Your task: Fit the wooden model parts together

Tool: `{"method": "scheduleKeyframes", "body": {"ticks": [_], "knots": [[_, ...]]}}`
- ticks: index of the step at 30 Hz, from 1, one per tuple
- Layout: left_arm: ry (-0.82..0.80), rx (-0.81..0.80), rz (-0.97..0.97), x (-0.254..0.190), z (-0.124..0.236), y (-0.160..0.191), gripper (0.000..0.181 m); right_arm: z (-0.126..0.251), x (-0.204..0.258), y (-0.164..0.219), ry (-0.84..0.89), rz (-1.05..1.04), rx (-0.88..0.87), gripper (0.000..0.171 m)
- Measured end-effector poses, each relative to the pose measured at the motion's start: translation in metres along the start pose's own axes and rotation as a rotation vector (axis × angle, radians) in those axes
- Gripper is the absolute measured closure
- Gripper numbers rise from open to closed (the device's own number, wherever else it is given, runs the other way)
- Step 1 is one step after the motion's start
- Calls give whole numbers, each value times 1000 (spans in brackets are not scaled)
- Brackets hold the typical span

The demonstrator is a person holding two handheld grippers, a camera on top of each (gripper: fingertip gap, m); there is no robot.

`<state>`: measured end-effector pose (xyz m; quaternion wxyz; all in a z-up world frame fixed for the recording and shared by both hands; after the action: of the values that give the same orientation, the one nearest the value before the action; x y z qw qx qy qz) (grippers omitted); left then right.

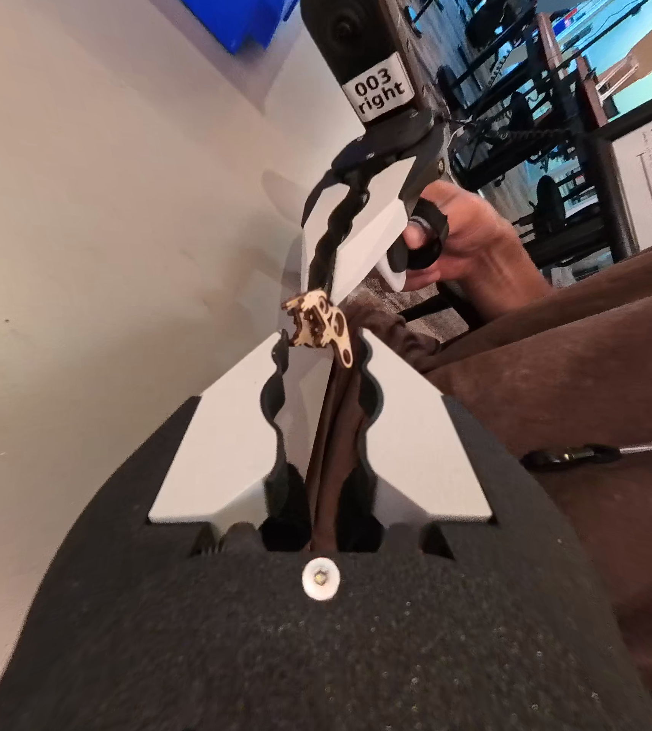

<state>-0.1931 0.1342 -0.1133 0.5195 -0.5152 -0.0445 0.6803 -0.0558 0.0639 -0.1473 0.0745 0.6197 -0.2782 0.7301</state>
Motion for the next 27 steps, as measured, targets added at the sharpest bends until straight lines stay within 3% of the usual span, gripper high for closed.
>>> {"method": "scheduleKeyframes", "body": {"ticks": [10,17,27], "knots": [[73,-24,123,12,-7,11,159,-3,-2,1,27,20,20,159],[188,-140,261,14,-5,13,170,-1,0,-2,16,23,-9,154],[257,-263,331,10,-6,14,167,3,5,-5,-36,36,-38,158]]}}
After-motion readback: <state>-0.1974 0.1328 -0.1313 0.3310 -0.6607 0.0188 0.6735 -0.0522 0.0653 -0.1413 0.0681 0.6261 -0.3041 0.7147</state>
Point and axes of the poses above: each gripper's, where its closed fingertips meet, z back along the fingers, y out of its underside, x = y × z across the jaws, the point moved 8 cm from there along z, back along the fingers, and after that the axes turned 2 degrees about -x, right-handed, at the moved point
